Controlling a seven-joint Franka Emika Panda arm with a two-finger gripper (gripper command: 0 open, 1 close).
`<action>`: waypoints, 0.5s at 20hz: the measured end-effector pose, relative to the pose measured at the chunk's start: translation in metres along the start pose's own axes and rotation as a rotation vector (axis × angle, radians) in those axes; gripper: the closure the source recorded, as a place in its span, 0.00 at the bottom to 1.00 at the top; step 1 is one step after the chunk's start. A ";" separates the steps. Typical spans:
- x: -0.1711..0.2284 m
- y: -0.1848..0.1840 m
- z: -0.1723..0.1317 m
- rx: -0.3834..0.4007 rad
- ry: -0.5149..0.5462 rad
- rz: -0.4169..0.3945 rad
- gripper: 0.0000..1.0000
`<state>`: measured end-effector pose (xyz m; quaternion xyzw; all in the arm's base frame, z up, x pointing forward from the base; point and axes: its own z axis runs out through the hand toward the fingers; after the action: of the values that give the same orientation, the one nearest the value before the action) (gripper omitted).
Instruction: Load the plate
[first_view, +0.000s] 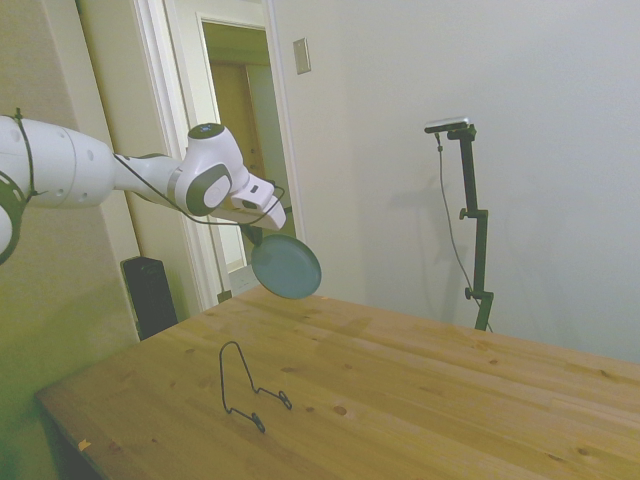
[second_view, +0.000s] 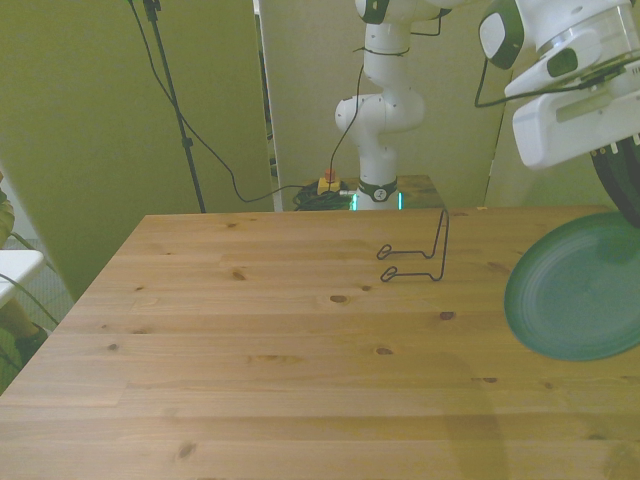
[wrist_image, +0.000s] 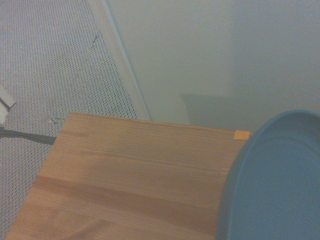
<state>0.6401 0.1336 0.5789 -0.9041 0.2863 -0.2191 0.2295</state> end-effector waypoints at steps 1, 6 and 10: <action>-0.002 0.000 -0.007 0.001 0.004 0.000 1.00; -0.013 0.007 -0.034 -0.002 0.015 0.014 1.00; -0.024 0.016 -0.057 -0.006 0.023 0.024 1.00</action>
<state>0.5852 0.1200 0.6094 -0.8987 0.3005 -0.2257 0.2261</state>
